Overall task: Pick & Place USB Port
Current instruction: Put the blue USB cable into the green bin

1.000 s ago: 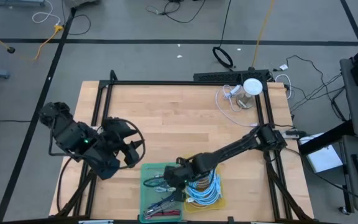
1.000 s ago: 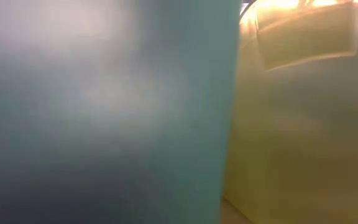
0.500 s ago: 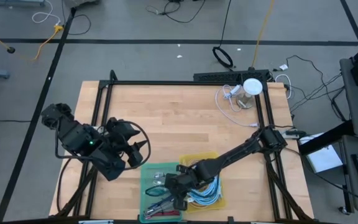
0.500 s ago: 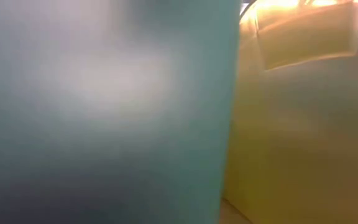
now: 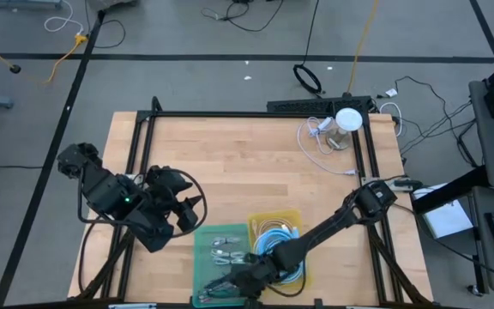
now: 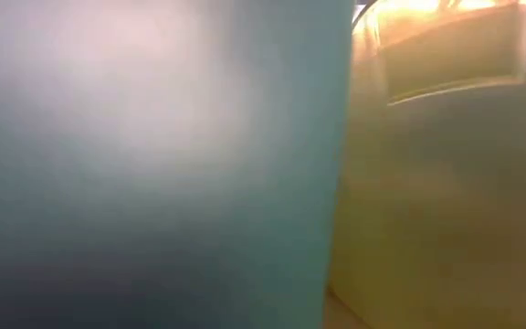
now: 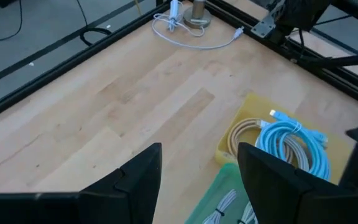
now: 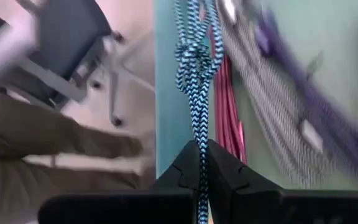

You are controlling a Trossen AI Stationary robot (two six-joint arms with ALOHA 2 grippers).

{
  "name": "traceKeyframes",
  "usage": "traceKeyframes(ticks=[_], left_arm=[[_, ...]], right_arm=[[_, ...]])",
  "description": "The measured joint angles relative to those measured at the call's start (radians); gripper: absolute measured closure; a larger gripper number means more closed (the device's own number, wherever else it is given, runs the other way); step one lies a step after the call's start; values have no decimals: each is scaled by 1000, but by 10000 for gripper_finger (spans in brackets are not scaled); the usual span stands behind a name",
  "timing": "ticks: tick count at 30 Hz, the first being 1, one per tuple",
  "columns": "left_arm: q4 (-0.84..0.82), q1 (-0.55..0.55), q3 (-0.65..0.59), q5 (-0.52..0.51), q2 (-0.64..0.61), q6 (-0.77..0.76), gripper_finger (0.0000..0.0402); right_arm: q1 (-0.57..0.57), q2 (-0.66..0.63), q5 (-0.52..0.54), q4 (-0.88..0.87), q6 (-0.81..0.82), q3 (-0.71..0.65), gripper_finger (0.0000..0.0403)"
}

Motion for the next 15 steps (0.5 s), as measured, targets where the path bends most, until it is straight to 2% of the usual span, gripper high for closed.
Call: traceKeyframes(ticks=[11, 15], left_arm=[[30, -14, -66, 11, 0, -73, 188], [31, -14, -67, 11, 0, -81, 188]], right_arm=[[22, -1, 24, 4, 0, -3, 403], [22, -1, 21, 6, -20, -3, 389]])
